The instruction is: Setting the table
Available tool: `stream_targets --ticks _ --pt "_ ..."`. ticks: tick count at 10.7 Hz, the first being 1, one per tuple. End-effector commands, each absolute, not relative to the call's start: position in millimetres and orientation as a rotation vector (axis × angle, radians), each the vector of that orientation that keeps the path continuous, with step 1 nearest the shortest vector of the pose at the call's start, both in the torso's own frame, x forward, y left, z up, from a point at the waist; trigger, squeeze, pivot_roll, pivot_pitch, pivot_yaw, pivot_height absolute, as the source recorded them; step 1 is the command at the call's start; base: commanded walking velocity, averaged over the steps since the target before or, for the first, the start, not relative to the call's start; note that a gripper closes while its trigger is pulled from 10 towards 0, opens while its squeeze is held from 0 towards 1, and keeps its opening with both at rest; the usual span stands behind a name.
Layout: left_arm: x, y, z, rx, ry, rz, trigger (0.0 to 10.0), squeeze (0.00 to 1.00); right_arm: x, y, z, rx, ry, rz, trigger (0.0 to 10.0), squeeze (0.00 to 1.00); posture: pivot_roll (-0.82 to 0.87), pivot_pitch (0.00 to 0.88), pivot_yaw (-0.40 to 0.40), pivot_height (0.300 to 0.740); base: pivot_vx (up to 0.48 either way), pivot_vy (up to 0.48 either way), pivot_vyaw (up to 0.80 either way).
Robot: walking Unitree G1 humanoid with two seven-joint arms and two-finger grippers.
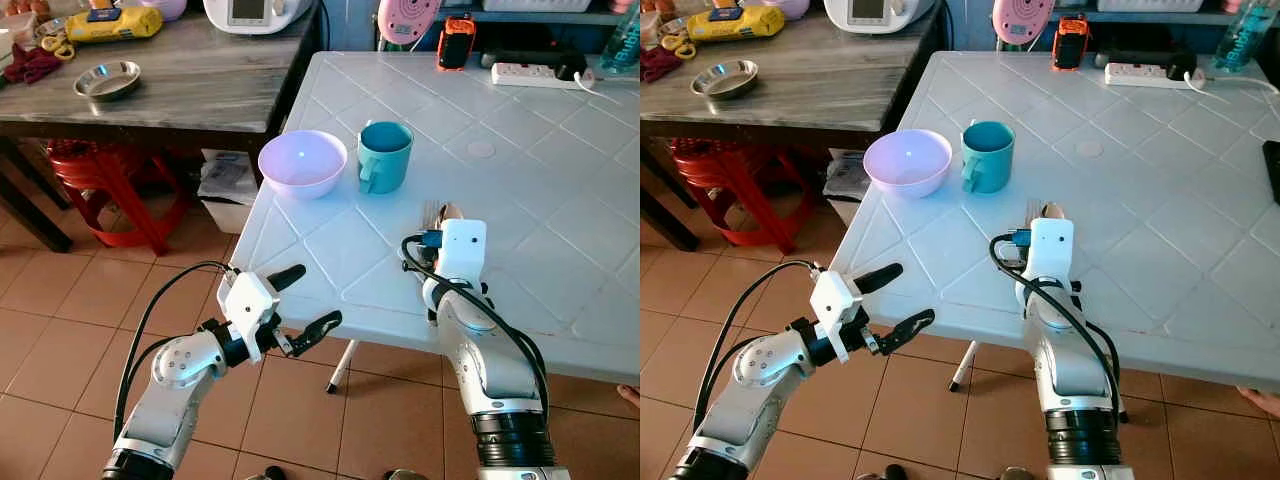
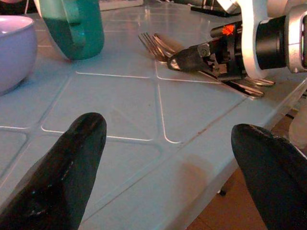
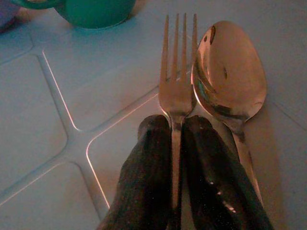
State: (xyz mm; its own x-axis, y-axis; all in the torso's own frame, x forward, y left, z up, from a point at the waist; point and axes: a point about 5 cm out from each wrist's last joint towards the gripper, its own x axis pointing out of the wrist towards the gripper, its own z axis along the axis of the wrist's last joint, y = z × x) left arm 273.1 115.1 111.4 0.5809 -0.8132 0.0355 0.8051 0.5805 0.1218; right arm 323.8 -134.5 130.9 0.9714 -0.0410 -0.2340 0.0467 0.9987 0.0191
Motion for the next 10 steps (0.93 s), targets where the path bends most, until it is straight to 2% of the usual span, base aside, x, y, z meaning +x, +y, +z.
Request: stream_targets --ticks 1,5,7,8,10 --pt "272 118 110 0.105 -0.083 -0.946 10.0 0.00 309 -128 86 0.052 0.462 -0.014 0.0 0.00 -0.16 0.167 0.099 0.740 0.000 0.000 0.00" --pt "274 118 110 0.097 -0.099 -0.920 10.0 0.00 311 -130 92 0.072 0.432 -0.021 0.0 0.00 -0.17 0.166 0.099 0.740 0.000 0.000 0.00" --pt "288 128 118 0.100 -0.150 -0.761 10.0 0.00 316 -123 118 0.012 0.282 0.036 0.0 0.00 -0.17 0.167 0.098 0.740 0.000 0.000 0.00" --pt "297 138 123 0.064 -0.184 -0.606 10.0 0.00 318 -118 137 0.039 0.197 0.056 0.0 0.00 -0.17 0.167 0.095 0.740 0.000 0.000 0.00" --pt "301 146 124 0.064 -0.200 -0.466 10.0 0.00 315 -117 157 0.072 0.094 0.075 0.0 0.00 -0.17 0.168 0.091 0.740 0.000 0.000 0.00"
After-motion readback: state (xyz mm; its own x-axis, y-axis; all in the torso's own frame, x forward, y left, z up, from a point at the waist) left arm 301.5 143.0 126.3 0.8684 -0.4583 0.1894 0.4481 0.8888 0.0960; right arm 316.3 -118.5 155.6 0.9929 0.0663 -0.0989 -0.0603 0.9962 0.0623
